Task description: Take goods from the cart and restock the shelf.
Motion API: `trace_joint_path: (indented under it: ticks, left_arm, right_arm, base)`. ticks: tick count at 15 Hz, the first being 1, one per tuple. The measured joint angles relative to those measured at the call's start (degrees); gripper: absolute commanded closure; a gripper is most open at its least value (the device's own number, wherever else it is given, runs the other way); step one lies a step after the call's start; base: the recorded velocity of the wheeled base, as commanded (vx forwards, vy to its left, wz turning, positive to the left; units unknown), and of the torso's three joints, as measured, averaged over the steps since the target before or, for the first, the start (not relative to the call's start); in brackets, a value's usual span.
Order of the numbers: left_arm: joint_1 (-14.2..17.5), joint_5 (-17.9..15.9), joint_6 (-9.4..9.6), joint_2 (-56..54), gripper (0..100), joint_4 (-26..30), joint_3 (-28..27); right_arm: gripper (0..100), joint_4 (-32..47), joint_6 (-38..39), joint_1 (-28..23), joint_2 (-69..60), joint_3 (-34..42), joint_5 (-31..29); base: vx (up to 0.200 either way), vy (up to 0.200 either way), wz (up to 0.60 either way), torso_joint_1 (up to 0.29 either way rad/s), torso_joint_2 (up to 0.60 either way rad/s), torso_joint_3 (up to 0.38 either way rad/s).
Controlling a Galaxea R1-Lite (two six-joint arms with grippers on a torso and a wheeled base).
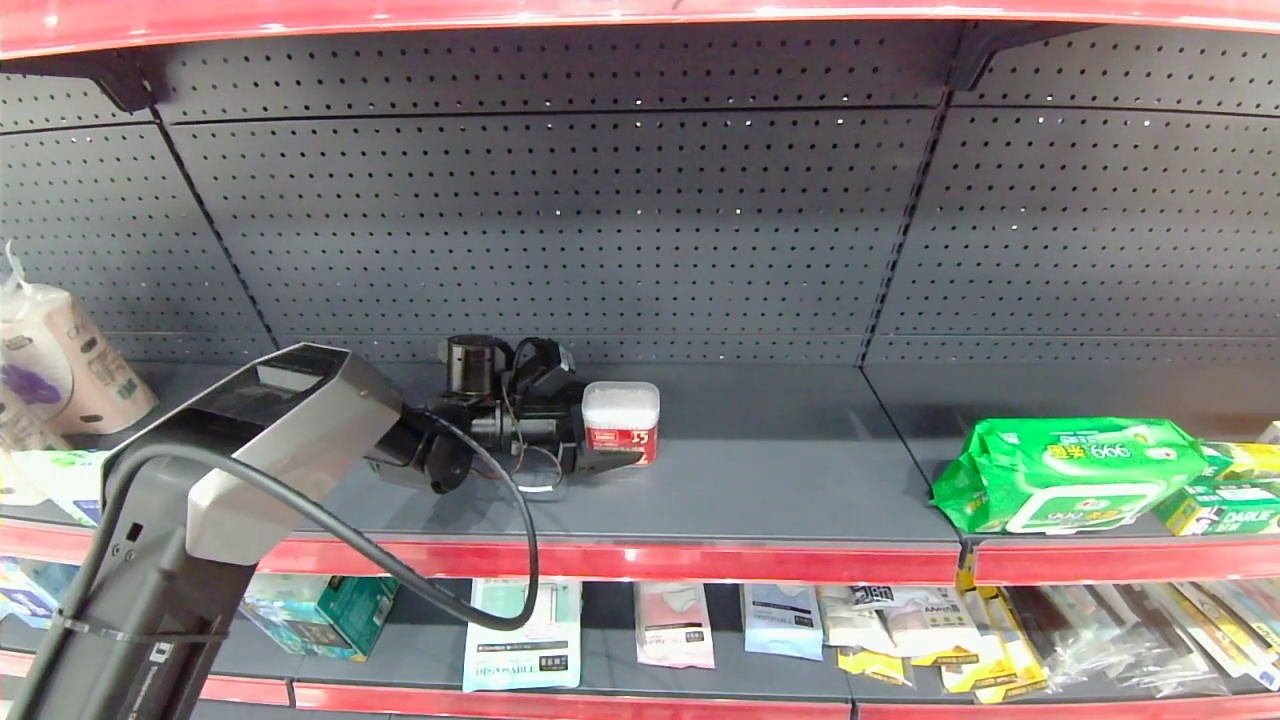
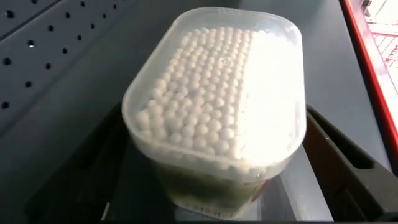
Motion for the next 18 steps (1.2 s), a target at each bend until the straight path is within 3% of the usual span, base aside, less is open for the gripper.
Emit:
trace_joint_path:
  ticks: [4,9,18]
  left_arm:
    - [-0.39,0.38,-1.18,0.2,0,-1.61,-0.28]
    - [-1.11,3.06,-5.19,0.72,0,-3.58,-0.59]
    - [-1.27,4.05,-5.63,2.93,0,-4.86,-2.33]
  right_arm:
    - [100,0.0,0.0,0.05,0.0,-0.35,0.0]
    - [100,0.0,0.0,0.02,0.0,-0.49,0.0]
    - [100,0.02,0.02,0.02,0.01,-0.09,0.0]
  base:
    - [0.0,0.0,0.0,0.0,0.0,0.0]
    - [0.0,0.0,0.0,0.0,0.0,0.0]
    - [0.0,0.0,0.0,0.0,0.0,0.0]
